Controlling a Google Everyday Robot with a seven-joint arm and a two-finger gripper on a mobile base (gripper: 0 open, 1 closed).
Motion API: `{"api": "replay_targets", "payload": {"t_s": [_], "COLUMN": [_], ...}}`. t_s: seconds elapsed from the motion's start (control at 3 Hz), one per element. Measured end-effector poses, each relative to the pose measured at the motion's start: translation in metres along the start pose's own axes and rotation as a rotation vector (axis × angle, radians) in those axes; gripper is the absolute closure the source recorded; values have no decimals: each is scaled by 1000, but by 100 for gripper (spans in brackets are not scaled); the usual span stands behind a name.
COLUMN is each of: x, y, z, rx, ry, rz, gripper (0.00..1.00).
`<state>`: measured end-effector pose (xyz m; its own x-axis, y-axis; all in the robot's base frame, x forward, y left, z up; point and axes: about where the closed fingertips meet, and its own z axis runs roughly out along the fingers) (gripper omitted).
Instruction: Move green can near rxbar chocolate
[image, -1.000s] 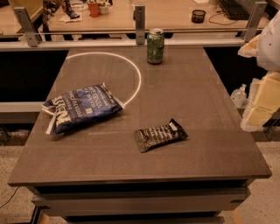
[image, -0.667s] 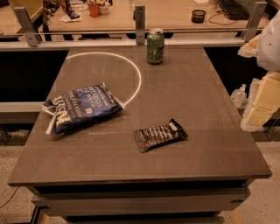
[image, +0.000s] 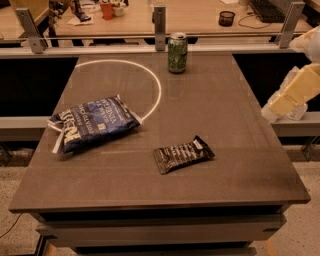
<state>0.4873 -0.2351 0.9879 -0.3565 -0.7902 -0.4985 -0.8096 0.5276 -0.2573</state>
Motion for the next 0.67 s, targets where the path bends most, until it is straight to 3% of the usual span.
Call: {"api": "replay_targets", "payload": {"t_s": [0.33,0.67], "x": [3,1], "y": [-30,-66], "z": [12,29], "rx": [58,113], "ry": [-164,-361], "rz": [126,212], "gripper": [0,0]}}
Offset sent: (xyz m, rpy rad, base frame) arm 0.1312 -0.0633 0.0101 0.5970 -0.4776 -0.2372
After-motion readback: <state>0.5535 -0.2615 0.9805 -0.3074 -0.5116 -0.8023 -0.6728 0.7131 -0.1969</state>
